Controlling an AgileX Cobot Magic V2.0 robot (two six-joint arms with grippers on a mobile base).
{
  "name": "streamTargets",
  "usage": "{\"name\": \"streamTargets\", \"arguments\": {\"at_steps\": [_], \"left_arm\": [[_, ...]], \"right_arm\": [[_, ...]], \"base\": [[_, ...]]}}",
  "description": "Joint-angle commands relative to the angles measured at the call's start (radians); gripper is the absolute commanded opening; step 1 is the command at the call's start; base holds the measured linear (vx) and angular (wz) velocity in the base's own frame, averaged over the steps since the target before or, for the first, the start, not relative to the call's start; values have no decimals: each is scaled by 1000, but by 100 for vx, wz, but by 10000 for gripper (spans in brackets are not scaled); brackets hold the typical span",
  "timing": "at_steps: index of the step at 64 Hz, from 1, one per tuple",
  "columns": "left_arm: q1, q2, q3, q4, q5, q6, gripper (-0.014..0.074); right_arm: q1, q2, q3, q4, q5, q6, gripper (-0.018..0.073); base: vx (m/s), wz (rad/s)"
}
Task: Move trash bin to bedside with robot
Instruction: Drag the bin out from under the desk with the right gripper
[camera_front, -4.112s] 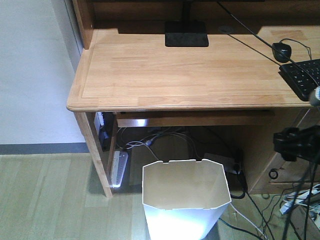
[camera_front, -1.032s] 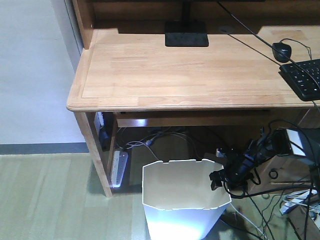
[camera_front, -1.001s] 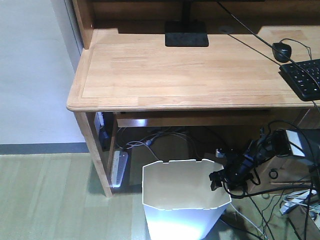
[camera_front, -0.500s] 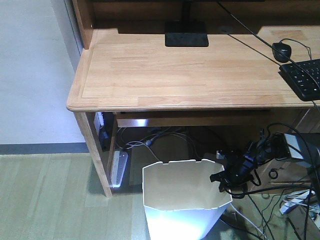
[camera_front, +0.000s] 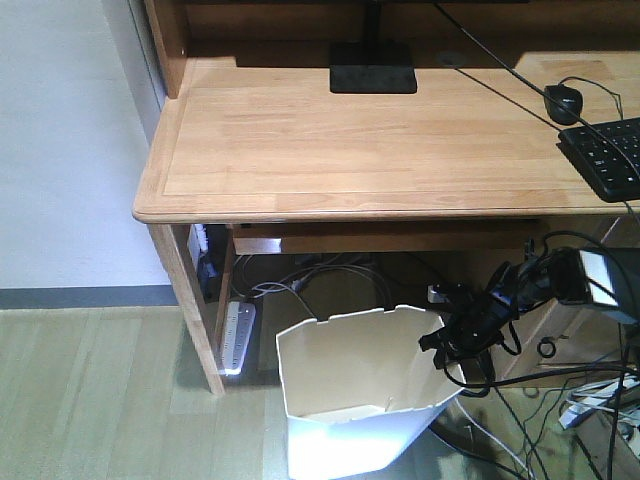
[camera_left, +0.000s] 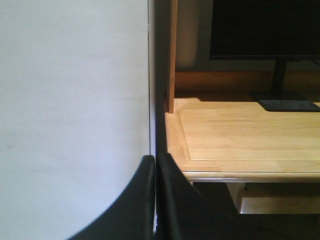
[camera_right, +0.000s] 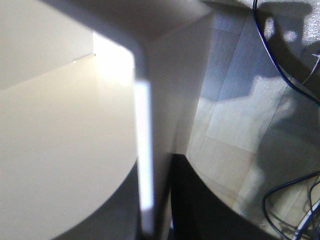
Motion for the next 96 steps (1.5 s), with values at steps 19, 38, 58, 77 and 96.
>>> {"name": "streamTargets", "arguments": {"at_steps": [19,38,58,77,96], "left_arm": [[3,-10,29,-11,-66,-3,-6],[3,-10,29,-11,-66,-3,-6],[3,-10,29,-11,-66,-3,-6],[3,-10,29,-11,-66,-3,-6],[3,-10,29,-11,-66,-3,-6]], "right_arm": [[-2,-348,372,285,-169,-233,-6],[-2,-507,595,311,-238,-282,-6],[-2,-578,737,322,-335,-309,-4],[-2,-579,742,313,-330,-339,-3],[-58,-599,829,459,-366,-507,-3]], "base": [[0,0],[0,0],[0,0],[0,0],[0,0]]}}
